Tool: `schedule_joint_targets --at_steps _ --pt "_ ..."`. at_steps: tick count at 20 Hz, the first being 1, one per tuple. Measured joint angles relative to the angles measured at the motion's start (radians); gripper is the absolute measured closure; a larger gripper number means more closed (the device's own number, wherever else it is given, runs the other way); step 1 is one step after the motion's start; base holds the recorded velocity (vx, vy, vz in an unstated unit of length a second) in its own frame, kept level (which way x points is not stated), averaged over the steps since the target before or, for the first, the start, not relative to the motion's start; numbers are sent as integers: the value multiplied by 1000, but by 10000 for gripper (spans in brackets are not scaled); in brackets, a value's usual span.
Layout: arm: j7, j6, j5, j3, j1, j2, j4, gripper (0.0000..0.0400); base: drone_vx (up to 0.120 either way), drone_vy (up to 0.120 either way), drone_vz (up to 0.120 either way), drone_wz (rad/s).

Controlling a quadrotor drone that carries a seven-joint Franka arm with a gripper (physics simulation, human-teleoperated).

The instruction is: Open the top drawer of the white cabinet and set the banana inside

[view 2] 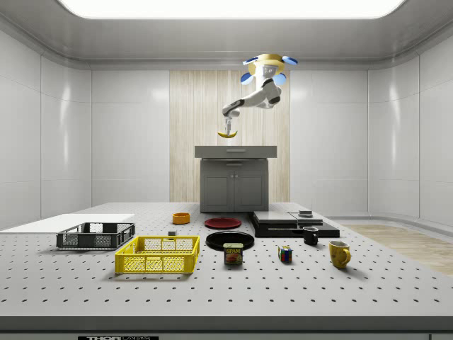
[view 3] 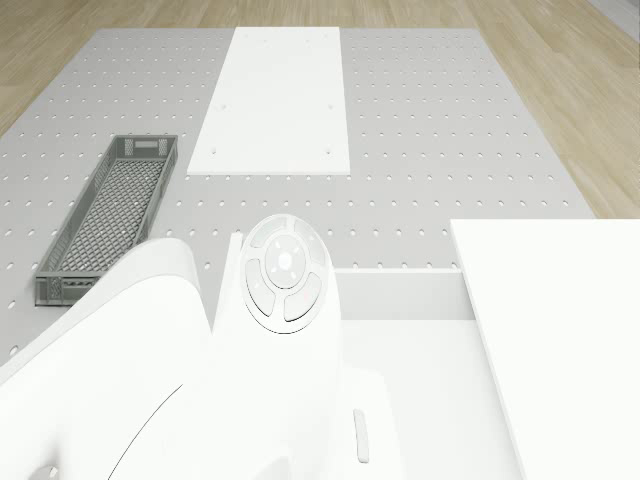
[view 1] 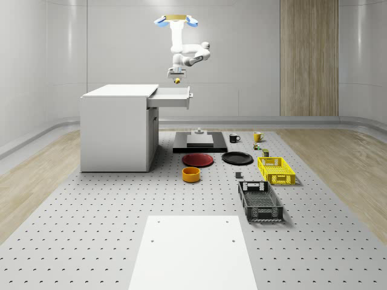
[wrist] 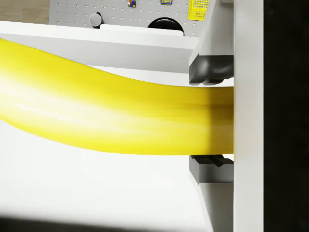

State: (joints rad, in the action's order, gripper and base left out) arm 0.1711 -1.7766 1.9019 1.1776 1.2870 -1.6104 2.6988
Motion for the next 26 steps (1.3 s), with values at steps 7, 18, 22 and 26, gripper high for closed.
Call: schedule_joint_targets --at_steps 7,18,22,26 --pt "0 -1 2 -2 1 0 -1 200 0 -114 -103 0" --pt "15 -58 98 -113 47 14 -59 200 0 0 0 0" --pt "20 -82 136 -157 68 23 -88 200 0 0 0 0" --pt "24 -106 171 -199 90 34 -120 200 0 0 0 0"
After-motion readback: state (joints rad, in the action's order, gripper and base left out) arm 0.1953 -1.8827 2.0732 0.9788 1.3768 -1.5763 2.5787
